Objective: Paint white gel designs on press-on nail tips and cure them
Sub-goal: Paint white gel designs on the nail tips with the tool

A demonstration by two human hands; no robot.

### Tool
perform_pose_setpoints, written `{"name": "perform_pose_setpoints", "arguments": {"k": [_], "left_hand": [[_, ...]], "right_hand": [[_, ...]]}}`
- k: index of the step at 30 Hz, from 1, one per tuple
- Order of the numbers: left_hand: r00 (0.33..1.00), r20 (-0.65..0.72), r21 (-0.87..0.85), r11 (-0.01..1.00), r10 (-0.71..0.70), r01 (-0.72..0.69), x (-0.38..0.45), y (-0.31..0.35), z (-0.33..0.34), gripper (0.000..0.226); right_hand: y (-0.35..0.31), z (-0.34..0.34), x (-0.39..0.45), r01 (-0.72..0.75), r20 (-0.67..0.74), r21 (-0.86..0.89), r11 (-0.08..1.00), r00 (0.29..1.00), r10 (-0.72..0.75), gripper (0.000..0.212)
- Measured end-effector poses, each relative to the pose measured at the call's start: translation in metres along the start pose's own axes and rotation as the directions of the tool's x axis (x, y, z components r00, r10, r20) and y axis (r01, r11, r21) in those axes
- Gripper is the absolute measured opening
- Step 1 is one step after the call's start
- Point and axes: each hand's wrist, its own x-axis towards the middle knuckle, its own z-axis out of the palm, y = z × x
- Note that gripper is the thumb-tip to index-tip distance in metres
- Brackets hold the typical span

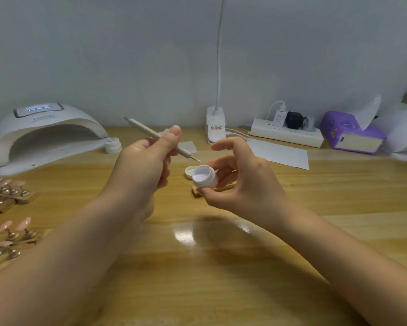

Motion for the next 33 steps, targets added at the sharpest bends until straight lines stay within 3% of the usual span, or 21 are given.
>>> {"name": "perform_pose_setpoints", "arguments": {"k": [4,9,14,20,25,33], "left_hand": [[0.965,0.027,-0.132,0.956,-0.262,0.263,0.002,0.007,-0.001,0.035],[0.928,0.146,-0.313,0.874,-0.342,0.371,0.001,0.018,-0.002,0.033],[0.930,0.194,-0.423,0.829,-0.311,0.365,-0.002,0.026,-0.003,0.024],[0.959,0.155,-0.383,0.880,-0.237,0.280,-0.003,0.021,0.001,0.024],[0.974,0.129,-0.392,0.893,-0.187,0.224,-0.001,0.009,0.003,0.026],[0.983,-0.024,-0.467,0.871,-0.184,0.152,0.008,-0.027,0.003,0.026]], "right_hand": [[0.001,0.000,0.000,0.002,0.003,-0.001,1.000,1.000,-0.002,0.066],[0.003,-0.003,0.002,0.002,-0.041,0.009,1.000,0.999,-0.002,0.064],[0.013,-0.016,0.010,-0.064,-0.175,0.054,0.996,0.982,0.073,0.065],[0.058,-0.038,0.015,-0.292,-0.344,0.015,0.956,0.897,0.279,0.063],[0.097,-0.041,0.010,-0.469,-0.311,-0.020,0.883,0.842,0.441,0.059],[0.110,-0.038,0.007,-0.532,-0.217,-0.142,0.834,0.839,0.499,0.064]]}}
